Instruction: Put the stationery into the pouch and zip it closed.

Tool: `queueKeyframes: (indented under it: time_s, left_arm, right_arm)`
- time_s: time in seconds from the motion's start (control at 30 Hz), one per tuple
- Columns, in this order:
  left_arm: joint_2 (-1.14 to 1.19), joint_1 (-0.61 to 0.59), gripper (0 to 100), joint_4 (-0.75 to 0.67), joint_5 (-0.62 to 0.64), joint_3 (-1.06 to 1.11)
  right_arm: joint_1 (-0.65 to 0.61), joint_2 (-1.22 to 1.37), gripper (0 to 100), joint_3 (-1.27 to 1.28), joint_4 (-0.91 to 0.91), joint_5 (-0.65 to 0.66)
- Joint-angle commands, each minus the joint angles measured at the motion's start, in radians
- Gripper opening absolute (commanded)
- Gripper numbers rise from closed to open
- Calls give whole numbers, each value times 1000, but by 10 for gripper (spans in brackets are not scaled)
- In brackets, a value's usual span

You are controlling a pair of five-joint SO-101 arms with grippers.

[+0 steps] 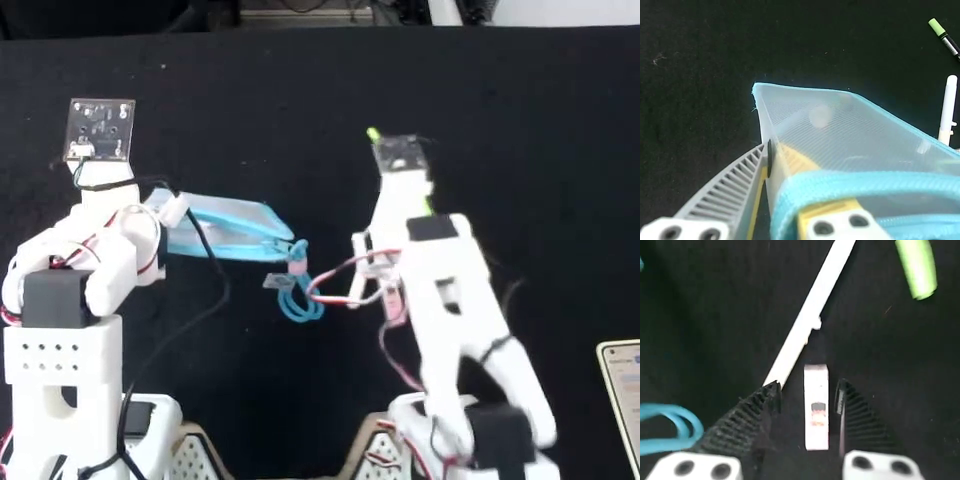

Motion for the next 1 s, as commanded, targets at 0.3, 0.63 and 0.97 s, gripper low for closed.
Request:
queueKeyframes:
  time_s: [0.3, 0.63, 0.97]
  left_arm:
    - [-18, 2, 30, 2, -8, -2]
    - [-18, 2, 30, 2, -8, -2]
    - [-18, 2, 30, 2, -8, -2]
  right_arm:
    - [97, 277, 167, -140, -5, 120]
    - [55, 506, 142, -272, 5, 129]
    - [120, 444, 11, -305, 86, 141]
